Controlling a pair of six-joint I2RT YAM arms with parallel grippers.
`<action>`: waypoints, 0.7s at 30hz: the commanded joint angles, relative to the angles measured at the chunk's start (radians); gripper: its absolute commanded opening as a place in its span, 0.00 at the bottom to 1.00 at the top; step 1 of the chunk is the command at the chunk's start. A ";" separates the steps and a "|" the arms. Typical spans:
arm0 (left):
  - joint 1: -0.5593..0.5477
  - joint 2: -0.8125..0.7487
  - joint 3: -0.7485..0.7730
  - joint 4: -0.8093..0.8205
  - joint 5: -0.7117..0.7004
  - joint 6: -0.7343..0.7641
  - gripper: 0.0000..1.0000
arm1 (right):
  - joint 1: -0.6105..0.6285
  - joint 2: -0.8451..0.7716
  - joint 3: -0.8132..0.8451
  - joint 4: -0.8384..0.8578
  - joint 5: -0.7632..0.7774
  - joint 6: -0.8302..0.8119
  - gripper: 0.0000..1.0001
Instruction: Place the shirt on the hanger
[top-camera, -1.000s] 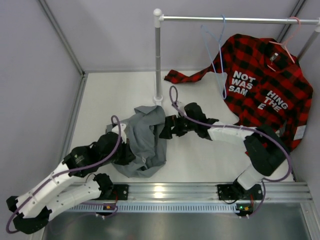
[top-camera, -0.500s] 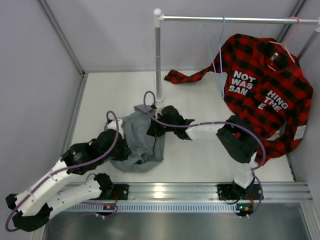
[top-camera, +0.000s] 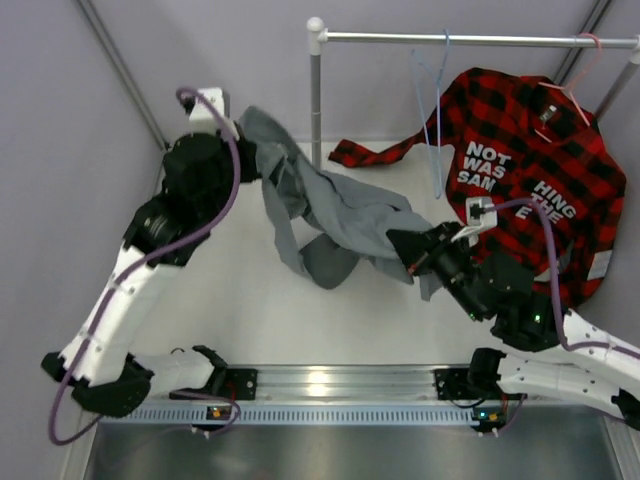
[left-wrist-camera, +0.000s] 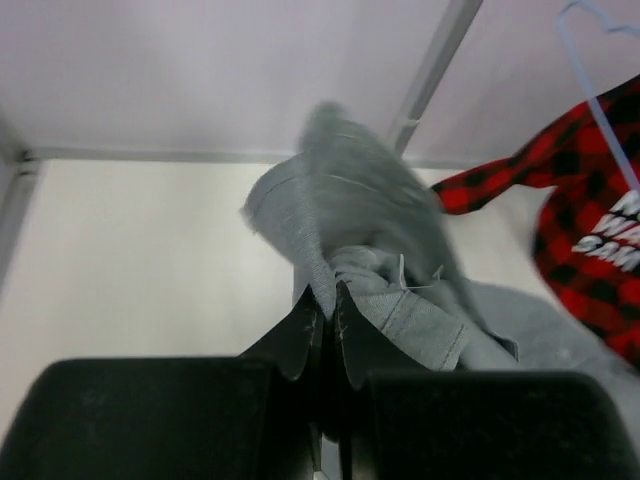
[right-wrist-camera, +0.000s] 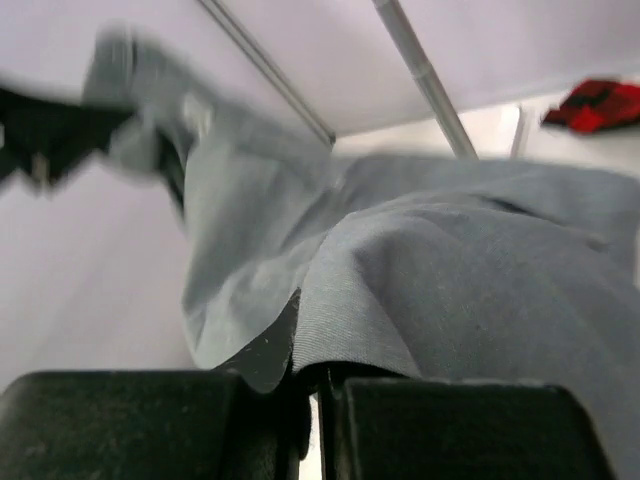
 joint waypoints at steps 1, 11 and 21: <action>0.286 0.207 0.160 0.235 0.568 0.010 0.00 | 0.054 -0.019 -0.200 -0.116 -0.025 0.111 0.04; 0.354 0.236 -0.240 0.356 1.304 0.051 0.00 | 0.066 -0.142 -0.283 -0.236 -0.107 0.082 1.00; 0.253 0.121 -0.512 0.358 1.402 0.037 0.00 | -0.178 0.187 0.045 -0.214 -0.446 -0.501 0.99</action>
